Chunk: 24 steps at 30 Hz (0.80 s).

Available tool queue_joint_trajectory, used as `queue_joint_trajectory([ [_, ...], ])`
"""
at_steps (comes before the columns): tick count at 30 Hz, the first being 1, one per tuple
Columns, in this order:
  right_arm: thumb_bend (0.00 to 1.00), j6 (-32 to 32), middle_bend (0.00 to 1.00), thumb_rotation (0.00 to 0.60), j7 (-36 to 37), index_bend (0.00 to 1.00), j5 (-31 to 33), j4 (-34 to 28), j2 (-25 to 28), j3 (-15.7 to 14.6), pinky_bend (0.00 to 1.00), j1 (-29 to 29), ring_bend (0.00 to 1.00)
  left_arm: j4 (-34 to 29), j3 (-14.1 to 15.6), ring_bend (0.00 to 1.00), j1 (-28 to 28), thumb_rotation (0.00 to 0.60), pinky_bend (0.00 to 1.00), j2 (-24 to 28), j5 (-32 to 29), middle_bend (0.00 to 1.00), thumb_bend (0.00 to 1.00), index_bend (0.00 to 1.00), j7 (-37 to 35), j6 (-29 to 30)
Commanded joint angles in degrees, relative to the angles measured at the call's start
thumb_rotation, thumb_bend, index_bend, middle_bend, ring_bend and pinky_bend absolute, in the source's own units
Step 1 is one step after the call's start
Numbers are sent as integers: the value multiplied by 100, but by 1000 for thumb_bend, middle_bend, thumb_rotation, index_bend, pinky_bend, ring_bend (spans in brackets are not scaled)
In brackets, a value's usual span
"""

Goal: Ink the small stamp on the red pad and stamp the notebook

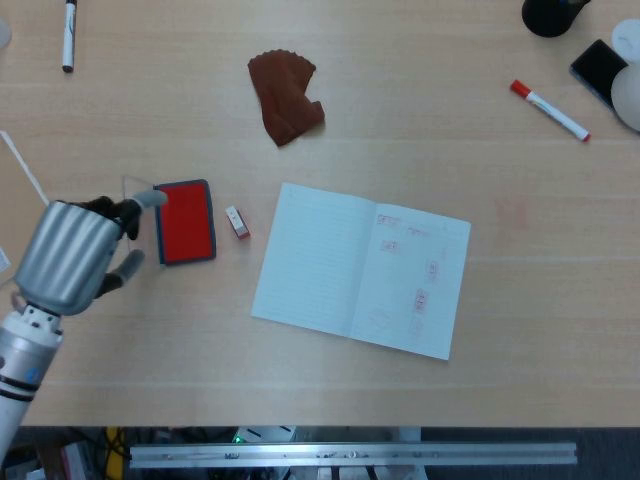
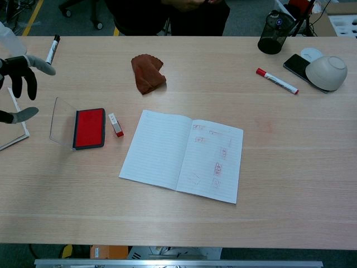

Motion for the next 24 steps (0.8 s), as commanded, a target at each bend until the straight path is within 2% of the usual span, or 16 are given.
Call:
queue_joint_trajectory([
  [1, 303, -28, 275, 600, -28, 149, -5, -22, 2, -6, 222, 17, 179, 198, -79, 705, -379, 600, 899, -290, 73, 664, 235, 283, 158, -434],
  [4, 304, -65, 275, 600, -56, 149, 6, -38, 12, -16, 222, 29, 179, 376, -158, 812, -658, 600, 990, -486, -56, 758, 235, 282, 294, -811],
  [9, 303, -70, 275, 600, -71, 149, 42, -58, 37, -12, 223, 26, 179, 683, -233, 904, -1071, 600, 1000, -734, -288, 849, 235, 282, 553, -1386],
  [16, 303, -88, 275, 600, -71, 149, 73, -60, 47, -22, 223, 19, 179, 1131, -218, 947, -1476, 600, 1000, -1022, -580, 894, 235, 279, 751, -1964],
  [24, 304, -84, 275, 600, -80, 149, 87, -71, 60, -26, 223, 11, 179, 1614, -169, 970, -1745, 600, 1000, -1387, -744, 930, 235, 283, 1089, -2205],
])
